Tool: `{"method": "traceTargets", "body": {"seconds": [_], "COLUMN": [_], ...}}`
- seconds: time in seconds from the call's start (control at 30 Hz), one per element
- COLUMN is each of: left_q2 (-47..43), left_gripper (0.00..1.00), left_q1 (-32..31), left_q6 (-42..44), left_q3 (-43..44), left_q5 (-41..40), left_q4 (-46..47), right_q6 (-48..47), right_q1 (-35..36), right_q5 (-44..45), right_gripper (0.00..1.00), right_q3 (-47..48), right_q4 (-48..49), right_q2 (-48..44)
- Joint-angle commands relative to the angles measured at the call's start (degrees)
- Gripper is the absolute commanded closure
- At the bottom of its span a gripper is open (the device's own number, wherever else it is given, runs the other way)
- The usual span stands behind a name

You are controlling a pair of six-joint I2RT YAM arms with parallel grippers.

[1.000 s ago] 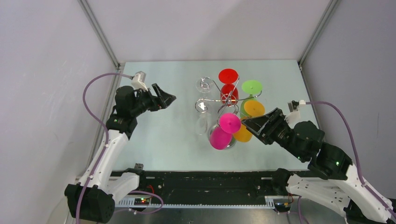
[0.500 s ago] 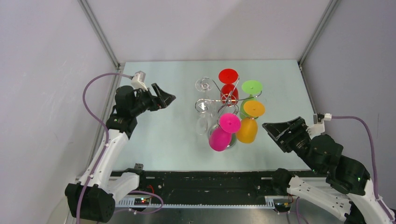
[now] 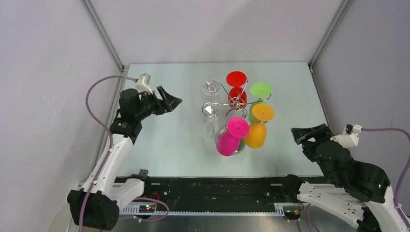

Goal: Place the wine glass upside down on the wine glass rack

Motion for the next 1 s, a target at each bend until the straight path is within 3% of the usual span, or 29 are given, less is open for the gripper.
{"method": "traceTargets", "body": {"seconds": [0.0,0.13,0.27,0.4,0.53,0.6,0.73,0.83,0.87,0.97], "left_q2": [0.2,0.0,0.3,0.1,-0.1,-0.1,0.4,1.0,1.1,0.9], "left_gripper": [0.15,0.15,0.15,0.15,0.15,0.15,0.14,0.10,0.04,0.00], "left_q1": [0.6,0.6,0.7,0.8,1.0,1.1,1.3,1.5,1.6,1.8], "left_q6": [-0.4,-0.5,-0.6,-0.7,-0.7,-0.7,-0.5,-0.5,-0.5,-0.4], "left_q3": [-0.6,-0.8,-0.6,-0.8,-0.9,-0.8,-0.9,-0.9,-1.0,-1.3], "left_q5": [0.7,0.7,0.9,1.0,1.0,1.2,0.7,0.1,0.0,-0.8], "left_q4": [2.2,2.1,2.1,2.2,2.2,2.2,2.2,2.2,2.1,2.2], "right_q6": [0.8,-1.8,-14.1,-30.3,-37.5,-39.1,-40.4,-41.2,-41.5,-43.0], "right_q1": [0.2,-2.8,-13.8,-39.9,-63.0,-71.0,-79.6,-80.9,-81.0,-81.0], "right_q5": [8.0,9.9,1.8,-20.7,-43.9,-51.3,-55.8,-55.2,-54.3,-51.8], "right_gripper": [0.22,0.19,0.16,0.15,0.15,0.15,0.12,0.02,0.02,0.01], "right_q3": [3.5,4.6,4.6,1.8,-3.2,-6.7,-16.1,-23.9,-25.4,-31.7], "right_q4": [-4.6,-3.6,4.7,15.4,23.3,26.7,35.5,43.5,45.0,50.1], "right_q2": [7.3,10.0,13.1,15.0,17.6,19.1,18.2,13.5,11.2,6.6]}}
